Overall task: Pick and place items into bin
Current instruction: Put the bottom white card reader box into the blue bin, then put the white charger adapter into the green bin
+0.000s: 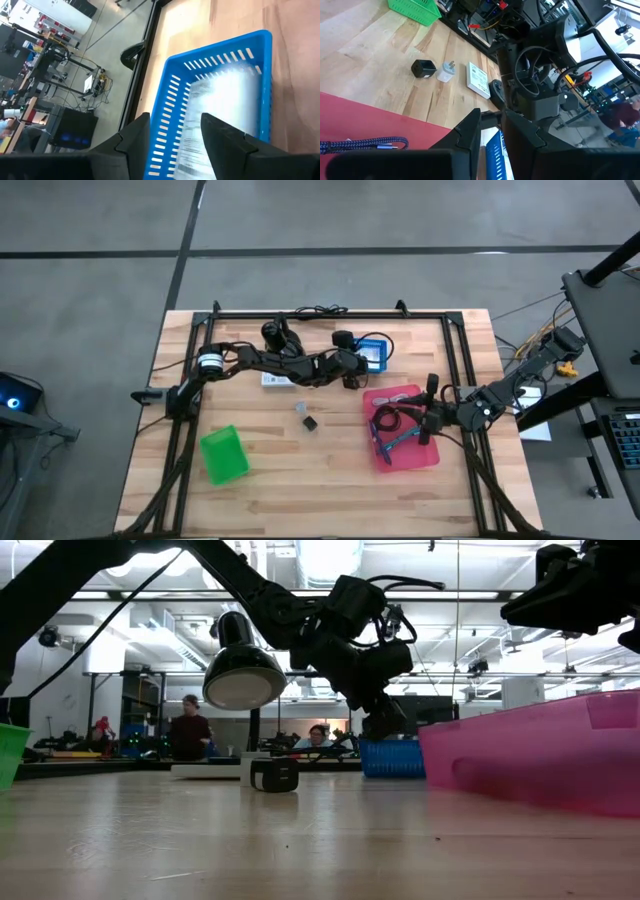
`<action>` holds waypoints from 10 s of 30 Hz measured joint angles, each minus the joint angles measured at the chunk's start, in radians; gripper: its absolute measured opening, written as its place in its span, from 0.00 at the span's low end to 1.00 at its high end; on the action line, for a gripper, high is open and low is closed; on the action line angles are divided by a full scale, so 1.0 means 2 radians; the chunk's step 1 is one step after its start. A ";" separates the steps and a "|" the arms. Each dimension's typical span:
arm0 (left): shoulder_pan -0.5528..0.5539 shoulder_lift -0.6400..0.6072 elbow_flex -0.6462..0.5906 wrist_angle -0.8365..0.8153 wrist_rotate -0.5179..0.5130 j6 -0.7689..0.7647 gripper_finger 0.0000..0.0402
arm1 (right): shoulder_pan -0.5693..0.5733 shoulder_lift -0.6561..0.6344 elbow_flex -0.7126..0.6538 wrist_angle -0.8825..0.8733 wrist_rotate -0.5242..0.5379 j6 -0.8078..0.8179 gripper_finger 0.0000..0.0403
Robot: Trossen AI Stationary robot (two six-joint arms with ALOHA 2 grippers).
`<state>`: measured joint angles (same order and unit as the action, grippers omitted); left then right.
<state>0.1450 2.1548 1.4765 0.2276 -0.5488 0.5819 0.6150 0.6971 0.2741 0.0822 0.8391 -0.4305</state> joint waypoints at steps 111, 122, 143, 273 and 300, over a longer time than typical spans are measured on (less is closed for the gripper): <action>-0.173 -0.146 -0.068 -0.562 0.023 -0.471 0.40 | 0.000 0.003 0.000 0.001 -0.002 -0.005 0.17; -0.151 -0.146 -0.077 -0.562 0.044 -0.471 0.40 | 0.000 0.003 0.000 0.001 -0.002 -0.006 0.17; -0.141 -0.146 -0.072 -0.559 0.068 -0.458 0.40 | 0.000 0.003 0.000 0.001 -0.002 -0.007 0.17; -0.187 -0.232 -0.104 -0.631 0.235 -0.663 0.33 | 0.000 0.003 0.000 0.001 -0.002 -0.004 0.17; -0.344 -0.302 -0.113 -0.740 0.274 -1.069 0.33 | 0.000 0.003 0.000 0.002 -0.002 0.013 0.17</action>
<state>-0.5426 1.5517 1.2495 -1.2529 -0.0011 -1.5558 0.6147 0.7029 0.2737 0.0867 0.8345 -0.4042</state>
